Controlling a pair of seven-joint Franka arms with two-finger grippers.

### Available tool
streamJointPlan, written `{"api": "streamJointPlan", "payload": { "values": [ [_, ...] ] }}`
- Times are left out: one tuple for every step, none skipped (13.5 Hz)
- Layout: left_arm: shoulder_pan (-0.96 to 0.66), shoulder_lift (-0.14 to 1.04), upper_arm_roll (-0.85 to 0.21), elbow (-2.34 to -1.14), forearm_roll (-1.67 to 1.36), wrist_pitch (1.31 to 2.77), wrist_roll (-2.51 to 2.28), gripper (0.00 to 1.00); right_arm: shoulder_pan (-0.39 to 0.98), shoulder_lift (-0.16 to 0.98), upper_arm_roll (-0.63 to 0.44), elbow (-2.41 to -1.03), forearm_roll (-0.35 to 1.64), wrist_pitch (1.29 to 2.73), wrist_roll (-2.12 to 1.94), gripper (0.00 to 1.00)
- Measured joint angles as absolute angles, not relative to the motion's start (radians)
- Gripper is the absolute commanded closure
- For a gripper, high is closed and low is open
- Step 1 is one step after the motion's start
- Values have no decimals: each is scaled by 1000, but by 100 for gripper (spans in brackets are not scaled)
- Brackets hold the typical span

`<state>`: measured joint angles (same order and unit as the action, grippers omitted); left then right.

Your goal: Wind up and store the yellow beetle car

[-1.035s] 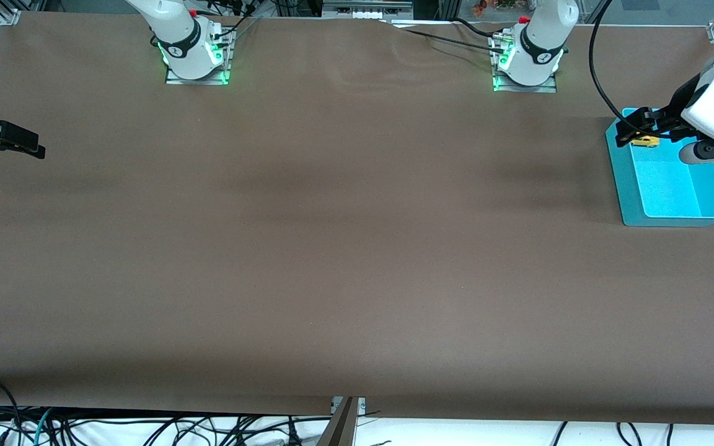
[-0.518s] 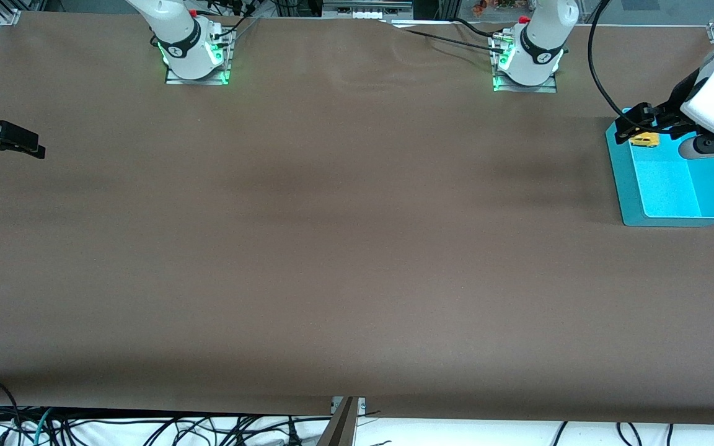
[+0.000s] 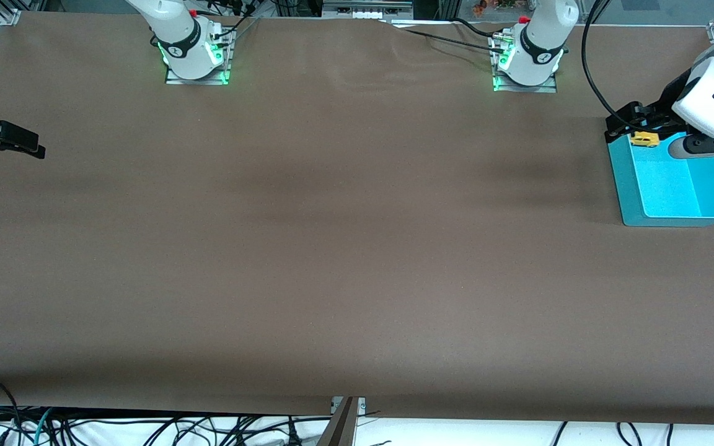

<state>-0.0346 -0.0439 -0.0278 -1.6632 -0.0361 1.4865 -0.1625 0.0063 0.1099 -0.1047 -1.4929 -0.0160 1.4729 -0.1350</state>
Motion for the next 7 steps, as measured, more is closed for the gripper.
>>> {"api": "streamJointPlan", "payload": {
  "values": [
    [-34, -44, -24, -1667, -42, 1487, -162, 0, 6, 110, -105, -1493, -16, 1473, -135, 0],
    [-34, -44, -23, -1669, -42, 1487, -162, 0, 6, 110, -105, -1493, -16, 1473, -135, 0],
    [-34, -44, -22, -1669, -42, 1487, -162, 0, 6, 110, -105, -1493, -16, 1473, -135, 0],
    [-34, -44, -22, -1670, -42, 1487, -162, 0, 6, 110, -105, -1493, -16, 1473, -135, 0],
    [-34, -44, -22, -1670, -42, 1487, -162, 0, 6, 110, -105, -1493, -16, 1473, -135, 0],
    [-34, -44, -22, -1670, -42, 1487, -161, 0, 6, 110, -105, -1493, -16, 1473, -135, 0],
    [-34, -44, -22, -1670, -42, 1487, -156, 0, 6, 110, -105, -1493, -16, 1473, -135, 0]
  ]
}}
